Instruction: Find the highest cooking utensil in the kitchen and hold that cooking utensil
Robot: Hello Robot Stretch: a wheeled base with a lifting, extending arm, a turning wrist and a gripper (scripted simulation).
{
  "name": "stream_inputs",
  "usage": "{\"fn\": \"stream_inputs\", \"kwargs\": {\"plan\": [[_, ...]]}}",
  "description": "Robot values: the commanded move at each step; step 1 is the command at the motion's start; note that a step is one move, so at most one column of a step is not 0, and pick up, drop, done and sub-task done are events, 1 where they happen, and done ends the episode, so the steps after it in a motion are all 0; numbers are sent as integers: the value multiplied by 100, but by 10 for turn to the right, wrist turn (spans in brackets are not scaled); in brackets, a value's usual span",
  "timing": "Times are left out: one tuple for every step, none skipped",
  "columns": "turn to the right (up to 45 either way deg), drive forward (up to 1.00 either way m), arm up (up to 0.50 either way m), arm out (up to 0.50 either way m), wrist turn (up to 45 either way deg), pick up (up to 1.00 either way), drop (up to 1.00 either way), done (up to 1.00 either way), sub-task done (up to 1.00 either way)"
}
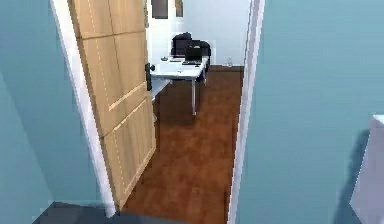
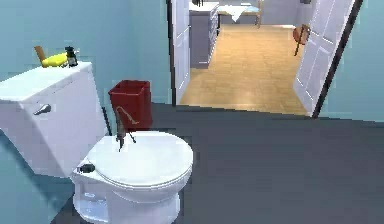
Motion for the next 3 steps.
{"fn": "stream_inputs", "kwargs": {"plan": [[-30,0,0,0,0,0,0,0,0],[0,85,0,0,0,0,0,0,0],[90,0,0,0,0,0,0,0,0]]}}
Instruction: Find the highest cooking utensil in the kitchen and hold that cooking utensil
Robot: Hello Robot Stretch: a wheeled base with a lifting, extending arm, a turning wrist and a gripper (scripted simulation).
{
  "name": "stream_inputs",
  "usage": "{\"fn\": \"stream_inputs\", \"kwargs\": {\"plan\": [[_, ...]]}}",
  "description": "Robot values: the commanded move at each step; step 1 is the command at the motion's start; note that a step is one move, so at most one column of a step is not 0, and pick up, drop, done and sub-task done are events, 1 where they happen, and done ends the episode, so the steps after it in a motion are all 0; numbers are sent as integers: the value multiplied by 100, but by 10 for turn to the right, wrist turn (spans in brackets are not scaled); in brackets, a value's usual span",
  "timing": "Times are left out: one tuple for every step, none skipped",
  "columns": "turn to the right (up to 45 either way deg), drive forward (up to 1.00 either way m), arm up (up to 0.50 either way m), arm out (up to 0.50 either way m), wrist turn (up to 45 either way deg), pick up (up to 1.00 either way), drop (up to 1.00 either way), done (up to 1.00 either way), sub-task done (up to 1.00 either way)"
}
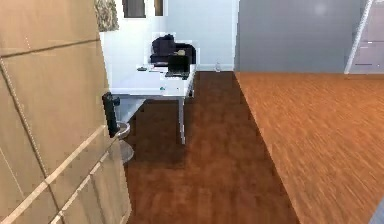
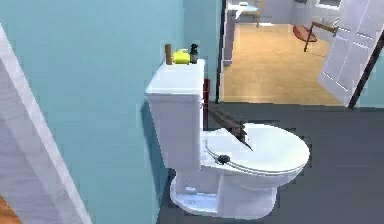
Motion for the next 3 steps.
{"fn": "stream_inputs", "kwargs": {"plan": [[0,50,0,0,0,0,0,0,0],[450,0,0,0,0,0,0,0,0],[0,30,0,0,0,0,0,0,0]]}}
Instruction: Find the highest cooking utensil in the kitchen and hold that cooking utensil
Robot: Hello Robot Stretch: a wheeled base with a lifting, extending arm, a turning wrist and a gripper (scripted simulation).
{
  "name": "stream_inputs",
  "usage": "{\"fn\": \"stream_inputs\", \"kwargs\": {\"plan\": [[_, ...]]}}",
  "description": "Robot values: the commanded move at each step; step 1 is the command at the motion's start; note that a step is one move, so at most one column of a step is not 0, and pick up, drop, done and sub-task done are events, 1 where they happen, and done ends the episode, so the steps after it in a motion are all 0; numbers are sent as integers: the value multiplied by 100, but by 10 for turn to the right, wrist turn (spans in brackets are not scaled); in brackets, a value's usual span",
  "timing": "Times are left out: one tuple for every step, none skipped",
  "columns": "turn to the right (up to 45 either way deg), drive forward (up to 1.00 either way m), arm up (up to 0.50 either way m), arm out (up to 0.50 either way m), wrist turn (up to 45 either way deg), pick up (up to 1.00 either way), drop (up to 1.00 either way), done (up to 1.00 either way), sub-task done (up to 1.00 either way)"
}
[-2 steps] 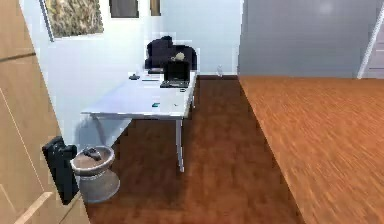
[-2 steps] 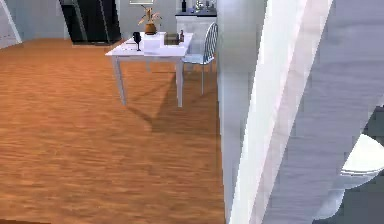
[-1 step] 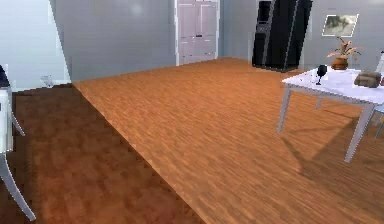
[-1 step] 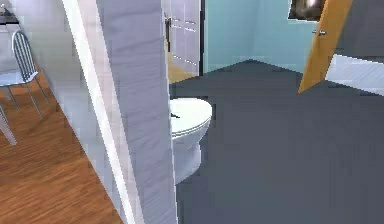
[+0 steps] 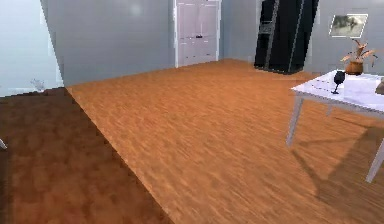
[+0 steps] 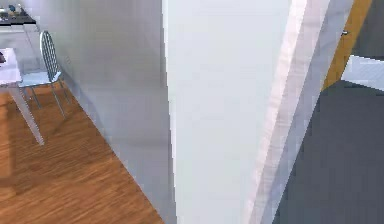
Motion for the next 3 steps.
{"fn": "stream_inputs", "kwargs": {"plan": [[120,0,0,0,0,0,0,0,0],[0,100,0,0,0,0,0,0,0],[0,100,0,0,0,0,0,0,0]]}}
